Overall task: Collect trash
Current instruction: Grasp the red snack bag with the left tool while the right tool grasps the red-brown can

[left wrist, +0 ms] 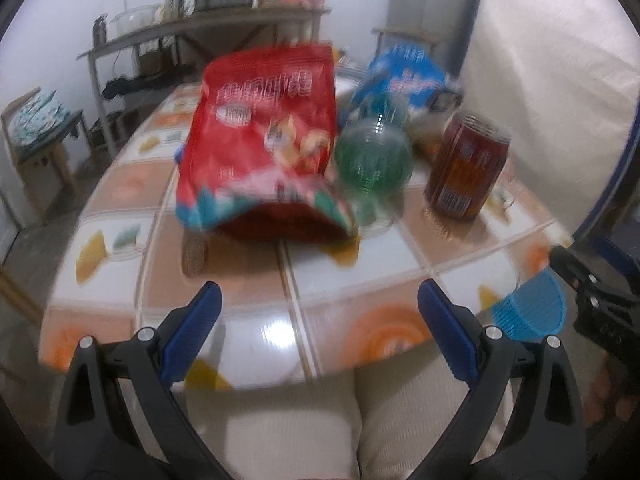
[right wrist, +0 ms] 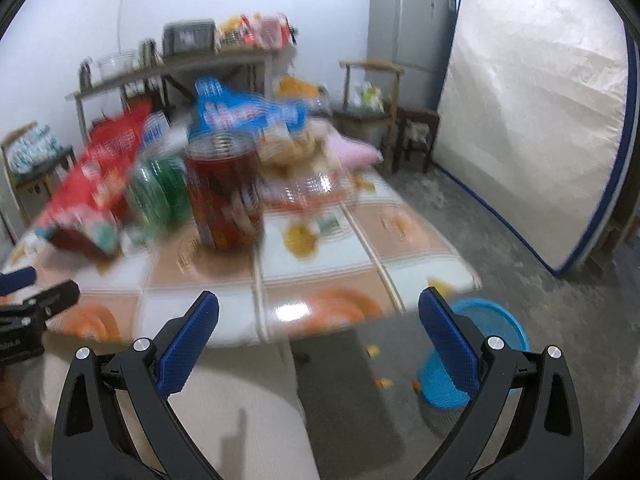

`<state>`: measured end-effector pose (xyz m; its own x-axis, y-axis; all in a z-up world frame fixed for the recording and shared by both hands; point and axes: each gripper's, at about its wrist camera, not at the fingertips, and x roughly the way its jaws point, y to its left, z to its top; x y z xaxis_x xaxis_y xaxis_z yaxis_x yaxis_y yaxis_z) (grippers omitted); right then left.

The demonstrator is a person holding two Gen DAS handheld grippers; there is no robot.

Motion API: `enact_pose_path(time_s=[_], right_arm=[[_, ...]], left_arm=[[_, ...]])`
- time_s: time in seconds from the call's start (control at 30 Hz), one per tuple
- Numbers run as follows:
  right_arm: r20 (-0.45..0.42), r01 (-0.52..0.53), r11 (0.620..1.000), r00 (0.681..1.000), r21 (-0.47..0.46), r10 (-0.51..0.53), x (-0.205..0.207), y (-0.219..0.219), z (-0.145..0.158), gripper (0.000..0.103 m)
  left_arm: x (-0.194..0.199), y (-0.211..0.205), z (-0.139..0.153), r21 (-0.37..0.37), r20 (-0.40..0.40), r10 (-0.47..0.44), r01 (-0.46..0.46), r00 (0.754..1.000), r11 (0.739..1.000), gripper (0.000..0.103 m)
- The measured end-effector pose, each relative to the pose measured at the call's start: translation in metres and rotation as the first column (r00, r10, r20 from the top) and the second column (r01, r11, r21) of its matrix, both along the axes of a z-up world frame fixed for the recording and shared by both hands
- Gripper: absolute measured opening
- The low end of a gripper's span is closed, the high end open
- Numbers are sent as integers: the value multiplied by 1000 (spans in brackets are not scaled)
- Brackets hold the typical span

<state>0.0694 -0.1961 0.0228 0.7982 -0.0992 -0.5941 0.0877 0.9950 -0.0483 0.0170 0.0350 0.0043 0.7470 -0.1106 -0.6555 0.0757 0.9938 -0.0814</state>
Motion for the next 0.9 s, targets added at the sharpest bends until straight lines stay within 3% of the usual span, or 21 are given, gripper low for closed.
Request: enact_pose_path(time_s=[0.1,0.2,0.33,0.7,0.8,0.9], right_arm=[[95,-46,998,995,37,43,7,3,14,97],[181,-115,991,978,60,103,17,8,22,97],[219,-137,989,968,63,120,37,16,26,97],[108,-266,945,962,190,249,105,25,12,97],[88,-282,934,959,221,269,117,25,5,97],[82,-298,925,954,234,287,124,26,0,97]], left_arm=[[5,13,16,-43,89,-41,45,995,998,95],[13,29,25,-169,163,-115,143,980,975,95],[43,43,27,-289,146,-100,139,984,947,95],[89,32,35,-283,135,-197,228,971,932,95],[95,32,32,-302,126,-197,227,972,926,95],[100,35,33,-291,124,-145,175,982,940,95]])
